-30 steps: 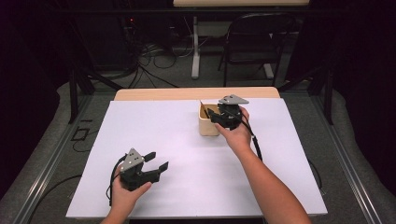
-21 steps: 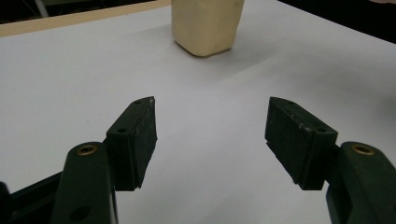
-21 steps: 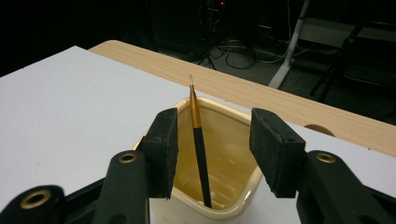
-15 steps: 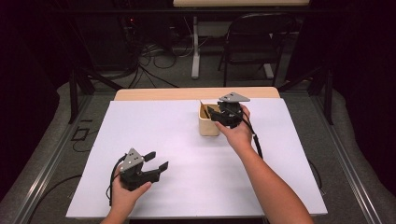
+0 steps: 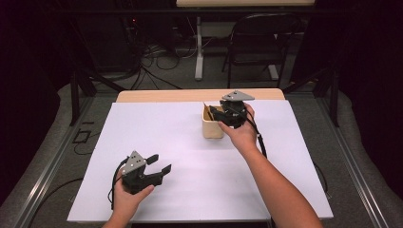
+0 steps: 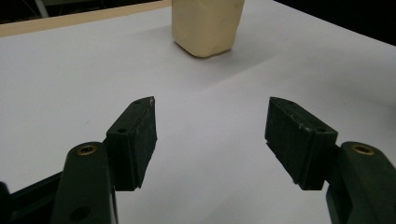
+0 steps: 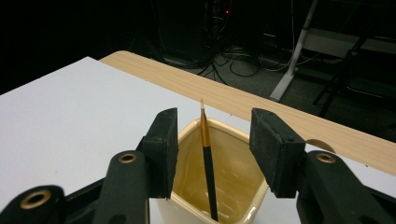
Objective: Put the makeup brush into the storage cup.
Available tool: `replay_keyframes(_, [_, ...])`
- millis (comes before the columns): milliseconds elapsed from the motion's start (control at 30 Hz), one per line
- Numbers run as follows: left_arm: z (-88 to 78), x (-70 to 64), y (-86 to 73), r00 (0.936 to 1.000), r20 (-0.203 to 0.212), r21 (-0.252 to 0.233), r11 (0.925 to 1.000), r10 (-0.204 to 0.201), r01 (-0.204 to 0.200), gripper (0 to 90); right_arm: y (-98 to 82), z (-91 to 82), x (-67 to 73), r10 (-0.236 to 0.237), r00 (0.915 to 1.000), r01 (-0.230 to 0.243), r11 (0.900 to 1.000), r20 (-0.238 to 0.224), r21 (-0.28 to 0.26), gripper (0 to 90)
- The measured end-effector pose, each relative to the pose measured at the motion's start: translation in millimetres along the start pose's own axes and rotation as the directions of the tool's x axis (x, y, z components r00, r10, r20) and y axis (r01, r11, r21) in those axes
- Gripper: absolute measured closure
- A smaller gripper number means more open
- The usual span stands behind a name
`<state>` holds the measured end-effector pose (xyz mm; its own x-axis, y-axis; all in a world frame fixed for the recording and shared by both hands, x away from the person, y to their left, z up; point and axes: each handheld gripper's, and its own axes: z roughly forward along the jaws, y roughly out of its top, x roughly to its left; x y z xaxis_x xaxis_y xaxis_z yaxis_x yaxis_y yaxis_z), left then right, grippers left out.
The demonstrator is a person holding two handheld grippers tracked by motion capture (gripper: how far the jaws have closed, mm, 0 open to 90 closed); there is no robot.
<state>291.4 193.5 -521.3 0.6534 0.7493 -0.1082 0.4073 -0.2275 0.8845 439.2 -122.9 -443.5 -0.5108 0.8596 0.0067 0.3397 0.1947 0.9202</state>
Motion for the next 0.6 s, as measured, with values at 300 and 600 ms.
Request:
replay_keyframes(300, [0.1,0.0,0.1,1.0000,0.000,-0.001,1.0000,-0.002,0.002,34.1,8.4,-8.6,4.6,-0.017,0.9998,0.017,1.000,-0.008,-0.012,51.9])
replay_keyframes(600, [-0.4,0.0,0.1,1.0000,0.000,-0.001,1.0000,-0.001,0.001,34.1,16.9,-16.9,8.7,-0.033,0.9992,0.033,0.999,-0.023,-0.020,51.7])
